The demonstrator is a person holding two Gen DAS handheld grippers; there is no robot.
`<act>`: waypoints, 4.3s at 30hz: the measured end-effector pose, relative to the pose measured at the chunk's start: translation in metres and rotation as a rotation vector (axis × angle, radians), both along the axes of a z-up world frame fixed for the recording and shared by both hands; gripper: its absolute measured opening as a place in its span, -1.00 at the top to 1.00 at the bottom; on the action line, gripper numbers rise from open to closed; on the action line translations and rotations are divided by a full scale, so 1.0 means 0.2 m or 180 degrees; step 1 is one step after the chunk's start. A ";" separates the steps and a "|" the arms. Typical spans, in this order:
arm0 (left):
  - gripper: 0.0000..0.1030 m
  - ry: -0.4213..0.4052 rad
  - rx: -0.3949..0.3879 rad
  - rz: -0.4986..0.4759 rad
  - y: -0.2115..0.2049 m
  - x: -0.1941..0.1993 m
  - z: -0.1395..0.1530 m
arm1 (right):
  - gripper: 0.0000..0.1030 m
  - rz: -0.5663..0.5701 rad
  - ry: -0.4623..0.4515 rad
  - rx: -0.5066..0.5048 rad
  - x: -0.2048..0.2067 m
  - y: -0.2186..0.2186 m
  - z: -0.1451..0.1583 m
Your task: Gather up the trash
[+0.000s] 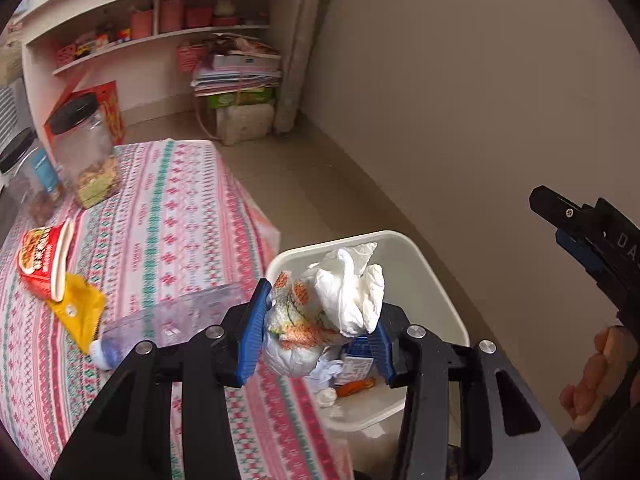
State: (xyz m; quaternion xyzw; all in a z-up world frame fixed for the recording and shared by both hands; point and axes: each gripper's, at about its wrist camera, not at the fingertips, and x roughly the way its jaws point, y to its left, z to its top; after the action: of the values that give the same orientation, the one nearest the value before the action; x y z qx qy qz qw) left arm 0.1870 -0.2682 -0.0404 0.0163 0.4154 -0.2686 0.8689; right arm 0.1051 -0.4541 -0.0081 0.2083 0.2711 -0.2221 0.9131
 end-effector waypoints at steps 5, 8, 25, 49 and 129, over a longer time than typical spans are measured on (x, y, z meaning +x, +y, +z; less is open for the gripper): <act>-0.13 0.0061 -0.0016 -0.0135 -0.14 0.03 0.02 | -0.53 -0.0227 -0.0089 0.0032 -0.06 -0.08 0.03; -0.34 0.0053 -0.0020 -0.0113 -0.17 0.04 0.03 | -0.61 -0.0313 -0.0130 0.0020 -0.09 -0.10 0.04; -0.70 -0.0364 0.0229 0.0324 0.13 0.03 0.14 | -0.87 -0.0270 0.0006 -0.0478 0.02 0.20 0.06; -0.78 -0.0094 0.1148 0.1835 1.38 0.48 -0.14 | -0.87 0.0980 0.0559 -0.0967 0.47 1.24 -0.13; 0.64 0.0138 0.0107 0.1871 2.04 0.14 0.16 | -0.62 0.2438 0.0639 0.0232 0.59 1.65 -0.02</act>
State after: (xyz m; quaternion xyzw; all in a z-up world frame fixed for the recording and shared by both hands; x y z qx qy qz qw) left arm 0.2153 0.1394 -0.0079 -0.0961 0.4251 0.0013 0.9000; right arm 0.2229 -0.1246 -0.0121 0.1017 0.4248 0.1250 0.8908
